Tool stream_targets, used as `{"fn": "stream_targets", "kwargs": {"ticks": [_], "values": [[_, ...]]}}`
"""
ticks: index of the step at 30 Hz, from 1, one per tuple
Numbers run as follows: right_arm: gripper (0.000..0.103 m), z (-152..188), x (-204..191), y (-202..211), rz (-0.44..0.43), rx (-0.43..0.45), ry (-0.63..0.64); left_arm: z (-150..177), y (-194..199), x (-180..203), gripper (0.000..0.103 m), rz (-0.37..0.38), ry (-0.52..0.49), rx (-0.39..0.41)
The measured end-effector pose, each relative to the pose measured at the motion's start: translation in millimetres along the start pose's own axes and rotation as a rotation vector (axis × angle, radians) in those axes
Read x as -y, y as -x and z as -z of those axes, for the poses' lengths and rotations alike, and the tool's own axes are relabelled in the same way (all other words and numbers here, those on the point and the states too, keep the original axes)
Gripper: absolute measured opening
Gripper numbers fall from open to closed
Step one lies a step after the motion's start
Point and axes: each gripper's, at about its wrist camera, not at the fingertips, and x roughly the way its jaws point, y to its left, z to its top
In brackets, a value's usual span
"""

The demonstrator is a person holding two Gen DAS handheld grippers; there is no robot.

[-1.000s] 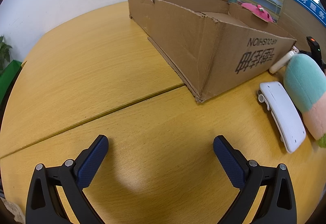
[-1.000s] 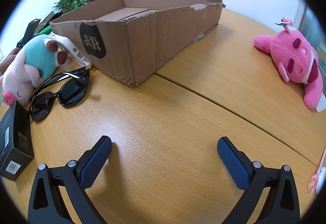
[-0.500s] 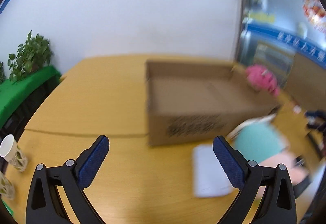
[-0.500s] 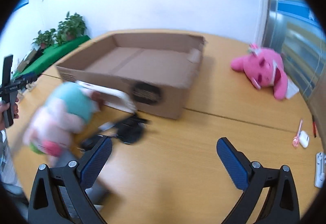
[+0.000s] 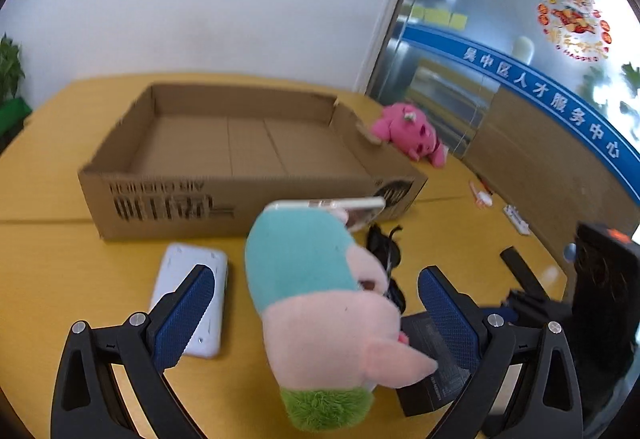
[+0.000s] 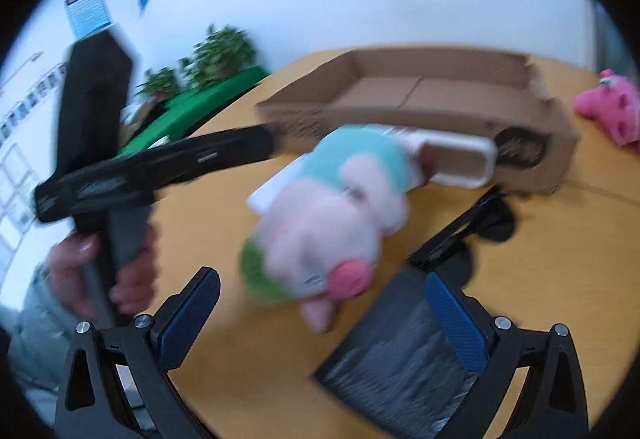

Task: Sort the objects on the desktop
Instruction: 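Move the left tool to the plush pig and close on it, then carry the plush pig with the left tool over the box and release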

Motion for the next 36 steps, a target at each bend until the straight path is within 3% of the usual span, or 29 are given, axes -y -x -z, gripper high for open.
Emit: {"fn": "stream_targets", "kwargs": {"ticks": [3,5,9,11,15,18,22,26,33,36], "values": [[0.102,17,0,-15,-0.014,-0.062,0.007,6,-17,-4,0.103,0.075,0.053,-0.080],[0.102,22,3,-16,0.028,-0.045,0.035,8,-23,-9,0.103,0.142,0.087,-0.109],[0.102,21,28,-13,0.274,-0.055,0.061,15,-41,-14,0.103,0.155,0.116,-0.173],[0.102,19,49,-7,0.316,-0.059,0.005,22,-52,-19,0.103,0.158,0.146,-0.220],[0.102,9,73,11,0.218,-0.022,-0.119,33,-57,-25,0.102,0.217,0.199,-0.240],[0.102,-3,66,11,0.162,0.002,-0.126,38,-53,-22,0.091,0.245,0.196,-0.235],[0.102,-30,58,-4,0.027,0.014,-0.175,46,-41,-13,0.087,0.219,0.159,-0.224],[0.102,-59,52,-28,-0.049,-0.002,-0.202,55,-32,-9,0.086,0.223,0.166,-0.228],[0.100,-67,39,-91,-0.026,-0.118,-0.179,65,-23,-6,0.084,0.237,0.161,-0.203],[0.088,-62,32,-93,-0.028,-0.112,-0.165,65,-22,-9,0.082,0.249,0.176,-0.198]]}}
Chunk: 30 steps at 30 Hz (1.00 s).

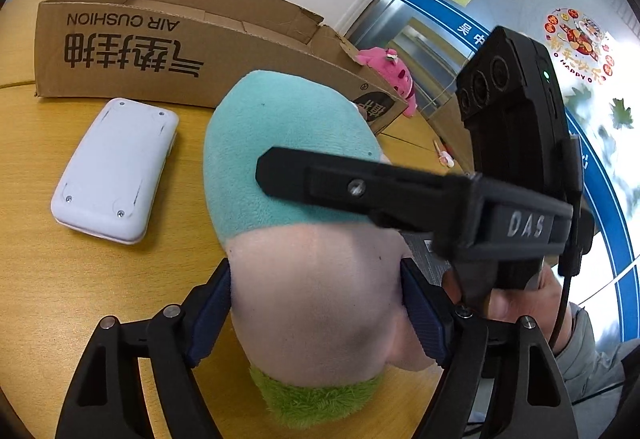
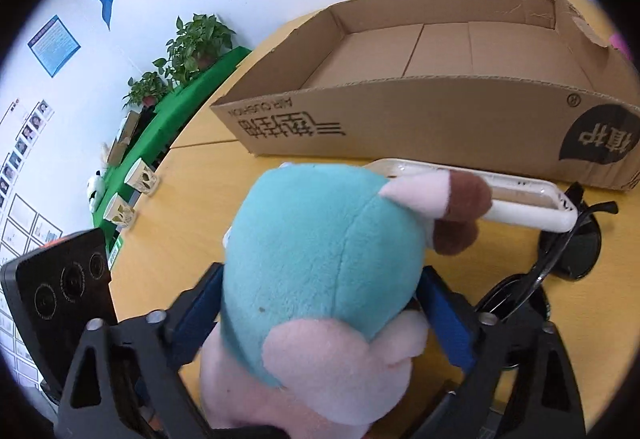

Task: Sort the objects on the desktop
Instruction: 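Carry the plush pig with the left tool over the box and release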

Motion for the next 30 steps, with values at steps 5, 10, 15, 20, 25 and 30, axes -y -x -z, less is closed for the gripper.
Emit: {"fn": "stream_targets", "kwargs": {"ticks": [5,10,15,20,25,30], "values": [[0.080,-1,-8,15,-0.002,0.058,0.019,-9,11,16,0.079,-0.022,-0.070,0.015],[0.079,-17,-21,46,-0.001,0.154,0.047,-34,33,35,0.079,-0.021,-0.134,0.064],[0.079,-46,-41,72,0.027,0.240,0.102,-66,53,51,0.079,-0.026,-0.192,0.122],[0.079,-82,-56,87,0.026,0.309,0.158,-110,73,62,0.079,-0.043,-0.231,0.183],[0.079,-125,-73,96,-0.004,0.360,0.224,-151,94,65,0.079,-0.081,-0.260,0.253],[0.079,-160,-79,89,-0.038,0.372,0.264,-174,110,58,0.079,-0.110,-0.267,0.291]]}}
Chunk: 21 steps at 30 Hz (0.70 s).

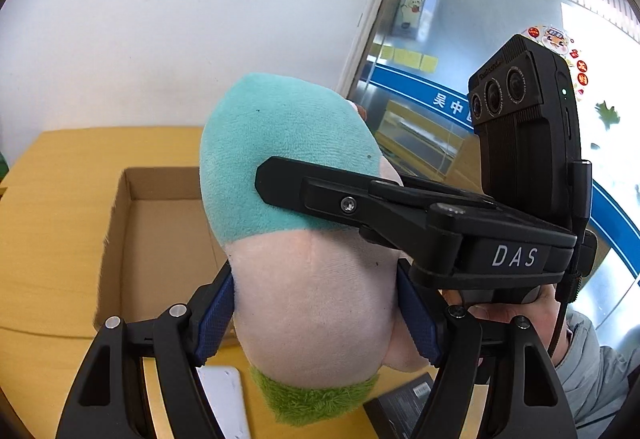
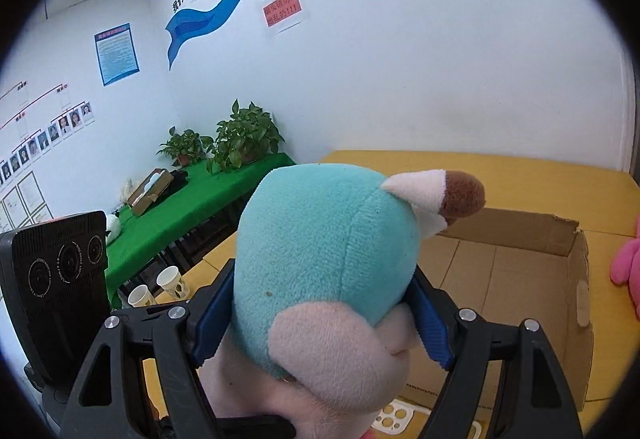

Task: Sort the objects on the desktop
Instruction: 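Carry the plush pig with the left tool over the box and release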

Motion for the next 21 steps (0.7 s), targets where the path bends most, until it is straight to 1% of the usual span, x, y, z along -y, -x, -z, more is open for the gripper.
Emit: {"fn": "stream_targets", "kwargs": {"ticks": [6,10,13,19,21], "values": [[0.079,-34,8,-28,-0.047,-0.001,0.007,-38,-10,-25,0.079,-0.015,-0.006,0.014],[0.079,-59,16,-46,-0.054,0.001,0.021,-59,-17,-47,0.079,-0.011,-0.002,0.015],[0.079,-75,25,-60,-0.064,0.002,0.020,-78,-27,-61,0.079,-0.032,-0.019,0.017],[0.079,-101,48,-99,-0.085,-0.007,-0.005,-112,-55,-98,0.079,-0.044,-0.005,-0.014],[0.079,-107,59,-118,-0.091,-0.025,-0.018,-119,-69,-116,0.079,-0.046,0.010,-0.034]]}}
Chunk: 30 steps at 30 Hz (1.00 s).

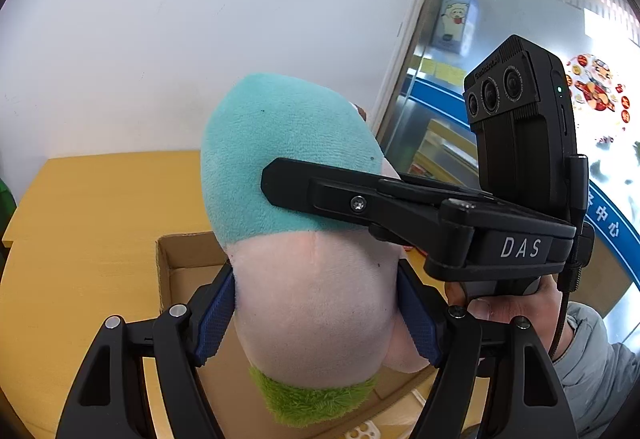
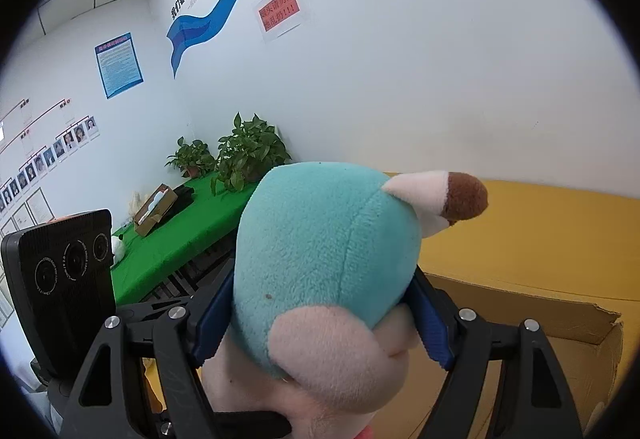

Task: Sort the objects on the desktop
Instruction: 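Carry the plush pig with the left tool over the box and release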

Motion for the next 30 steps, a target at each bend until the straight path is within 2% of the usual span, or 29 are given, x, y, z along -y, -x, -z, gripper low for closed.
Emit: {"fn": "stream_targets", "kwargs": {"ticks": [4,8,12,17,19,22,25,27,30], "values": [[0.079,-2,25,-40,-0.009,-0.047,-0.028,-6,-33,-36,0.079,-0.004,0.038,-0.044],[0.079,11,53,-84,-0.033,-0.099,-0.069,4,-75,-74,0.079,-0.021,0.097,-0.118],[0.079,38,92,-134,-0.058,-0.173,-0.167,22,-121,-109,0.079,-0.048,0.172,-0.201],[0.078,74,127,-185,-0.046,-0.278,-0.285,45,-172,-150,0.079,-0.066,0.297,-0.329],[0.078,86,129,-194,-0.030,-0.308,-0.290,53,-180,-153,0.080,-0.092,0.299,-0.368],[0.078,101,132,-203,-0.011,-0.340,-0.304,54,-180,-149,0.079,-0.139,0.275,-0.379],[0.079,102,135,-207,-0.022,-0.332,-0.316,48,-172,-151,0.080,-0.160,0.284,-0.353],[0.082,101,135,-207,-0.023,-0.340,-0.319,46,-161,-144,0.085,-0.218,0.258,-0.343],[0.088,97,140,-206,-0.017,-0.357,-0.344,47,-141,-137,0.086,-0.236,0.238,-0.308]]}}
